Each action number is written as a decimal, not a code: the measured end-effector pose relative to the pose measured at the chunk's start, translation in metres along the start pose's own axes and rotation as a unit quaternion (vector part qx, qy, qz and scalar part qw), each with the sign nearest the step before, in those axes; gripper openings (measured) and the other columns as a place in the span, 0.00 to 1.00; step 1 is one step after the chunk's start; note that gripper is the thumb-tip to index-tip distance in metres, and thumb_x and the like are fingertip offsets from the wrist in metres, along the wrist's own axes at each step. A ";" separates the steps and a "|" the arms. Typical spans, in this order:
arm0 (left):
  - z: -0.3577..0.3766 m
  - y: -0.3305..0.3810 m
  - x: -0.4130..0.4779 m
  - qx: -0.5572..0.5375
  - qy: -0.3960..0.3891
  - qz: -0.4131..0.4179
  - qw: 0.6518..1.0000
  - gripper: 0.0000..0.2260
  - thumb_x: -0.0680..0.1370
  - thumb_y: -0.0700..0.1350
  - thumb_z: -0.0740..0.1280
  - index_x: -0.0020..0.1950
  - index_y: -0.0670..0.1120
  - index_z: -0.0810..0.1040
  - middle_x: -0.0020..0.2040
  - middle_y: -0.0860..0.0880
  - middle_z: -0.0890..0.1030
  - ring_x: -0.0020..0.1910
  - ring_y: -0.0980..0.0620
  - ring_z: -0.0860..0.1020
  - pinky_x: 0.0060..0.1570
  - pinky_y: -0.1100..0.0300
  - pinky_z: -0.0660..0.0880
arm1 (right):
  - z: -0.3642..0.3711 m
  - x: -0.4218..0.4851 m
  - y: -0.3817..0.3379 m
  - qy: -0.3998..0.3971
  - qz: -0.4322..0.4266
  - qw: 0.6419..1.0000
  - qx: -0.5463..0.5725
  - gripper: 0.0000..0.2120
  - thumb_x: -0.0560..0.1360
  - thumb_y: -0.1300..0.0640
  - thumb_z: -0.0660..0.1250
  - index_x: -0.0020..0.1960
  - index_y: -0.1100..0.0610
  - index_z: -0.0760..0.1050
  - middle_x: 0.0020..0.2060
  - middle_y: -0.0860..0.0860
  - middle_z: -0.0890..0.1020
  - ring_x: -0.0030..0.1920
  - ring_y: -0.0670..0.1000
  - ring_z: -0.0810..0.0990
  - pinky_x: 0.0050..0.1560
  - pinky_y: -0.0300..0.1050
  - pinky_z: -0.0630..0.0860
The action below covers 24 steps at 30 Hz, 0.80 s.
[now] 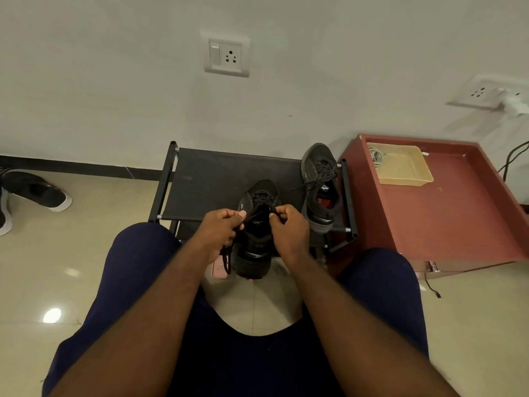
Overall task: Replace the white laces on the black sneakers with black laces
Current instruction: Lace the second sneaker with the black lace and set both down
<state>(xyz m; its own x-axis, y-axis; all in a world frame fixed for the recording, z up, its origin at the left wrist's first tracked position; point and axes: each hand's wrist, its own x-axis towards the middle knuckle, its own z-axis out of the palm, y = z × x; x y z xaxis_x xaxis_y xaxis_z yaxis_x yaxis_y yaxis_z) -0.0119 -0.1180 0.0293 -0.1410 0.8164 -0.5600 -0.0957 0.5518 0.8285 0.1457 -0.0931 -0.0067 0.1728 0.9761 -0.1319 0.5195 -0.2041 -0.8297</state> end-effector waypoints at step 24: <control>-0.011 0.033 -0.025 0.203 -0.034 0.170 0.964 0.10 0.78 0.44 0.69 0.40 0.40 0.81 0.30 0.49 0.76 0.28 0.58 0.71 0.29 0.66 0.68 | -0.006 0.013 -0.004 -0.037 0.030 0.999 -0.020 0.06 0.74 0.53 0.73 0.50 0.53 0.82 0.44 0.48 0.85 0.46 0.48 0.83 0.53 0.54 0.81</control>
<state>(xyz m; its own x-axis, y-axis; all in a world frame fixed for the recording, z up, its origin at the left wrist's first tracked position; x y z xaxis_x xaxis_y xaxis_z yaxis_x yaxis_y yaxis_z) -0.0220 -0.1219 0.0705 -0.0298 0.9632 -0.2671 0.3392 0.2611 0.9037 0.1513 -0.0797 -0.0019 0.1434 0.9645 -0.2216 0.5441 -0.2638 -0.7965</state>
